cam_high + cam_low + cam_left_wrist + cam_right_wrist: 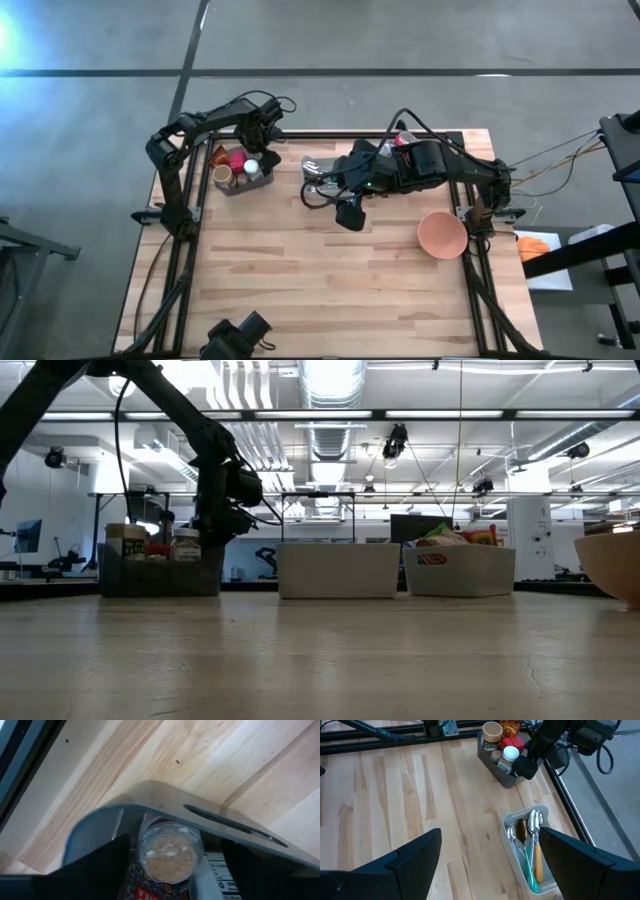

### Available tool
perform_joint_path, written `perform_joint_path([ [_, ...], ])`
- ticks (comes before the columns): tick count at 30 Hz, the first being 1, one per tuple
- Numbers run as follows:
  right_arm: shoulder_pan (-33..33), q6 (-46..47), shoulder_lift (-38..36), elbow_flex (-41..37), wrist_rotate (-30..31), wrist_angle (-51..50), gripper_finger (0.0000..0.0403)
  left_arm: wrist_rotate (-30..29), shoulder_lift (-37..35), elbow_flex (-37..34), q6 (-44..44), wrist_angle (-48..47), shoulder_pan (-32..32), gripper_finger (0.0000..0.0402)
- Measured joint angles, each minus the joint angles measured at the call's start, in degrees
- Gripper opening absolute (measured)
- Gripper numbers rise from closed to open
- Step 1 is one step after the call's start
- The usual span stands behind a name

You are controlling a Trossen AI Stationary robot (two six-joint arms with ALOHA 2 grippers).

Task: Pick & Place Food Item
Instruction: Put the brown seasoning bottle into the black bin, then return to Home Position

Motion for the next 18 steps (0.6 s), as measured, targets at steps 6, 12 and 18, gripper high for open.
perform_joint_path([
  [6, 0.0, -0.7, 0.0, 0.0, 0.0, 0.0, 0.0331, -0.1, -0.2, 0.1, -1.3, -0.5, 0.0, 0.0365],
  [12, 0.0, -1.1, 0.0, 0.0, 0.0, 0.0, 0.0331, -1.4, -1.9, 0.1, -1.1, -2.5, 0.0, 0.0371],
  [18, 0.0, -4.0, 0.0, 0.0, 0.0, 1.3, 0.0331, -1.6, -7.6, 0.1, 0.3, -3.5, 0.0, 0.0372],
])
